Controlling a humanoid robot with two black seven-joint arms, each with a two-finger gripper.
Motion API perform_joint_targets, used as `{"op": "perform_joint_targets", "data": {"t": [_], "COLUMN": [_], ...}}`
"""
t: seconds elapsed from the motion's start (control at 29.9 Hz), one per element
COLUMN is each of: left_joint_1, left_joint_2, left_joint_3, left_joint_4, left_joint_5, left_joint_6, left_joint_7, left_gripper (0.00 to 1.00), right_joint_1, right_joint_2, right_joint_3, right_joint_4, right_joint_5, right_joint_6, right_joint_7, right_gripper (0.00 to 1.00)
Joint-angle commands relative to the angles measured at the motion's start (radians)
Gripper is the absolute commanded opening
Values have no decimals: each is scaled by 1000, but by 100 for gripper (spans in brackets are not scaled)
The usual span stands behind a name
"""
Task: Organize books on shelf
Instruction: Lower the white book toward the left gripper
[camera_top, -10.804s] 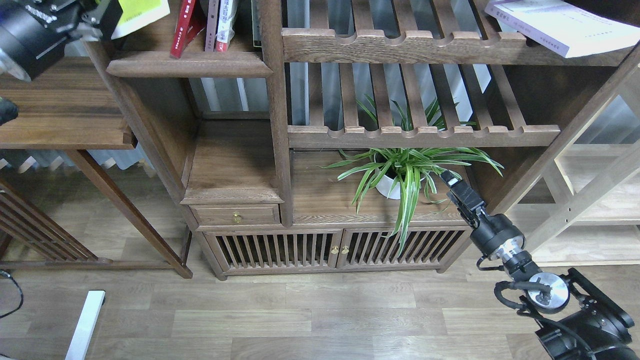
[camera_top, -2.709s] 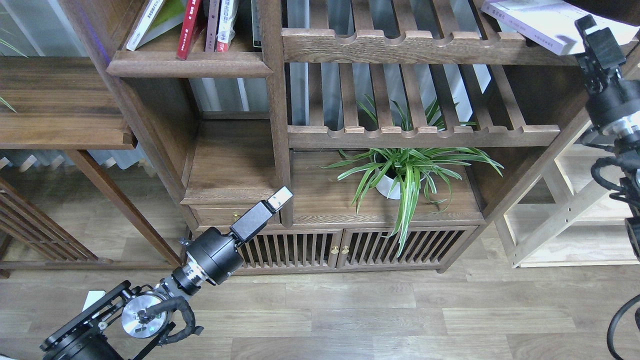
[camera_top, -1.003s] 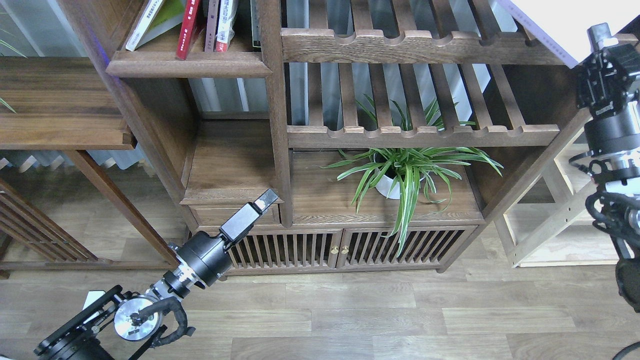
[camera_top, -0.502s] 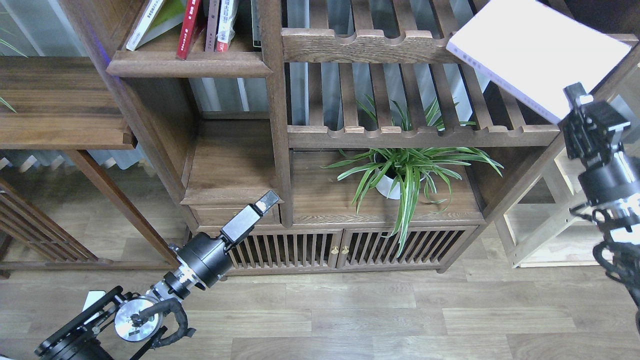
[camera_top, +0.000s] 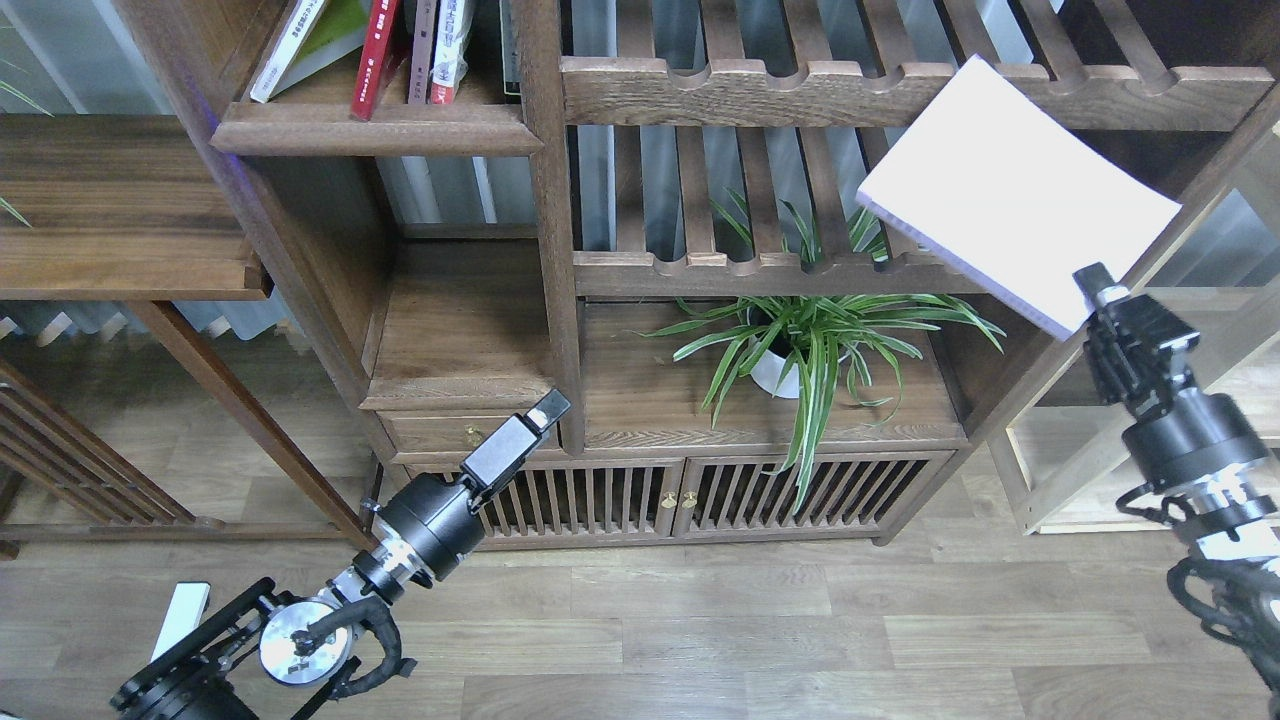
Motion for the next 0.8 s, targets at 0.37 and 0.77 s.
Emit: {"op": "perform_joint_targets", "data": {"t": [0.37, 0.77], "left_joint_1": [-11, -14], "left_joint_2": [-72, -72], "left_joint_3": [43, 98], "left_joint_4": [152, 135], "left_joint_5": [-15, -91], "left_joint_6": [0, 0], "left_joint_7": [0, -1], "left_gripper": [98, 98], "right_joint_1": [13, 98], "right_joint_2": [64, 127], "right_joint_3": [-155, -224], "right_joint_4": [0, -2], "right_joint_5": [-109, -125], "right_joint_6": [0, 0], "right_joint_7": [1, 1], "right_gripper": [0, 0]}}
